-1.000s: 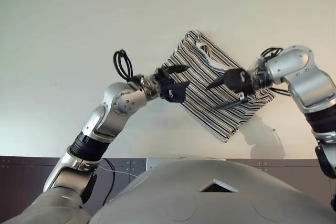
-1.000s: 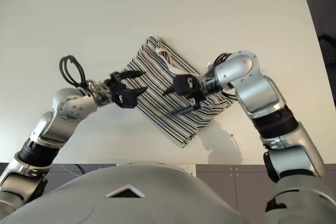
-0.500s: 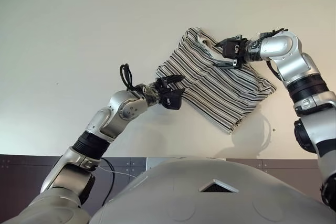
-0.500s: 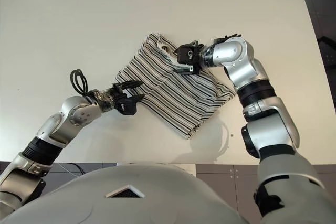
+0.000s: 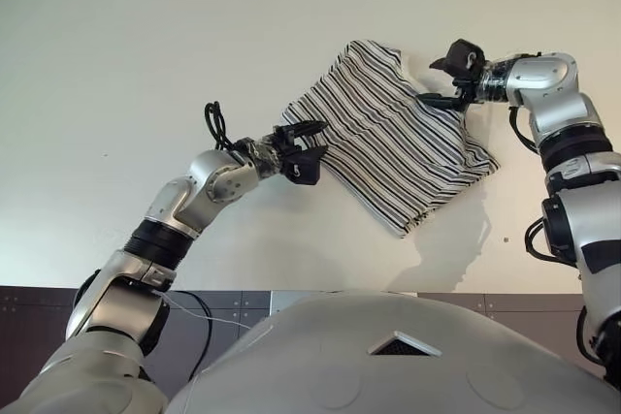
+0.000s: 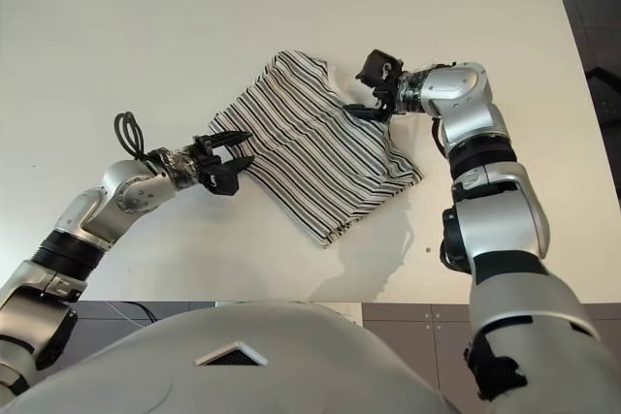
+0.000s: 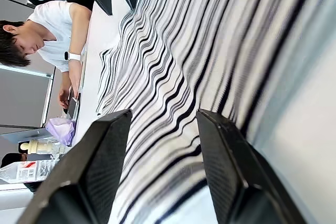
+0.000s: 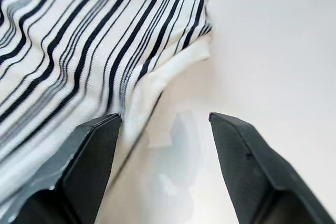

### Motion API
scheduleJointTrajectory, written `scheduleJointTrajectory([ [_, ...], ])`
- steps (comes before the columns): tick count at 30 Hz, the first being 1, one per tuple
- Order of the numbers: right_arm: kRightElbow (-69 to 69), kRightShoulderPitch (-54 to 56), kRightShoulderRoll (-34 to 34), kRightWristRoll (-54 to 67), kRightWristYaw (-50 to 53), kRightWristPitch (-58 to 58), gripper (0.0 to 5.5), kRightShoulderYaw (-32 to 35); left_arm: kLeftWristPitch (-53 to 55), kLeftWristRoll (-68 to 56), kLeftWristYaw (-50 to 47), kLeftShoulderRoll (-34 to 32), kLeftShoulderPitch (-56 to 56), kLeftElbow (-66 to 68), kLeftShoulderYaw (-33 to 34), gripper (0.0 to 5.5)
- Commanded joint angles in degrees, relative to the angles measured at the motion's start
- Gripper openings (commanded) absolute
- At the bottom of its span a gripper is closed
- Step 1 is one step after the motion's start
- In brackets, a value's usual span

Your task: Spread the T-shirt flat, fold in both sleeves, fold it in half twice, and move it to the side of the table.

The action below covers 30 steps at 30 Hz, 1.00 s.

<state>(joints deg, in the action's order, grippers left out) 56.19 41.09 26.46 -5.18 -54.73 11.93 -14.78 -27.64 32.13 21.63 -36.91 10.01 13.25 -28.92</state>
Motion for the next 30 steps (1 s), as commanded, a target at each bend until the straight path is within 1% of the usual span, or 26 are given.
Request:
scheduleJointTrajectory([
  [1, -11.5, -0.3, 3.4, 5.8, -3.3, -1.8, 3.1, 5.6, -3.4, 9.0, 0.9, -6.8, 1.3, 15.9, -4.7, 2.29],
  [2, -15.0, -1.9, 4.7, 5.8, -4.4, -0.1, 3.1, 5.6, -7.3, 10.1, -1.1, -7.4, 4.0, 18.1, -5.2, 2.29],
  [4, -21.8, -7.3, 8.4, 3.6, -6.9, 7.1, 3.1, 3.4, -15.3, 12.9, -6.7, -8.5, 9.9, 22.2, -6.2, 2.29],
  [6, -26.6, -13.4, 11.9, 1.2, -8.9, 14.8, 3.1, 1.0, -20.3, 17.9, -13.6, -8.9, 15.9, 27.1, -8.2, 2.29],
  [8, -29.6, -18.3, 13.9, 0.1, -10.0, 20.3, 3.1, -0.9, -22.8, 22.8, -20.2, -8.4, 21.1, 32.3, -10.5, 2.29],
  [11, -31.0, -24.4, 14.8, -4.7, -7.5, 29.3, 3.1, -4.2, -24.4, 27.6, -29.7, -6.3, 27.1, 36.8, -12.8, 2.29],
  [14, -34.9, -29.8, 16.4, -6.0, -6.4, 33.1, 3.1, -5.9, -27.3, 25.4, -33.6, -5.9, 29.2, 35.5, -10.6, 2.29],
  [16, -38.7, -33.1, 18.1, -6.5, -5.4, 34.5, 3.1, -6.2, -30.0, 20.8, -31.1, -8.4, 27.3, 30.9, -7.9, 2.29],
  [19, -45.4, -37.0, 19.3, -6.5, -3.2, 33.4, 3.1, -5.7, -32.0, 10.6, -22.9, -14.2, 20.3, 20.1, -4.6, 2.29],
  [22, -48.3, -39.1, 19.2, -9.1, 0.4, 32.5, 3.1, -4.8, -28.7, -0.5, -14.4, -21.0, 8.9, 5.0, -1.9, 2.29],
  [24, -48.2, -39.4, 19.1, -11.6, 3.0, 32.6, 3.1, -4.4, -26.1, -5.1, -10.4, -24.3, 1.4, -3.5, -0.7, 2.29],
  [26, -48.1, -39.1, 18.8, -13.5, 5.5, 32.3, 3.1, -4.2, -23.3, -7.7, -7.3, -26.0, -5.0, -9.9, 0.8, 2.29],
  [30, -47.1, -38.1, 19.7, -16.5, 8.9, 33.4, 3.1, -4.2, -18.6, -8.8, -3.8, -25.3, -13.1, -17.7, 3.7, 2.29],
])
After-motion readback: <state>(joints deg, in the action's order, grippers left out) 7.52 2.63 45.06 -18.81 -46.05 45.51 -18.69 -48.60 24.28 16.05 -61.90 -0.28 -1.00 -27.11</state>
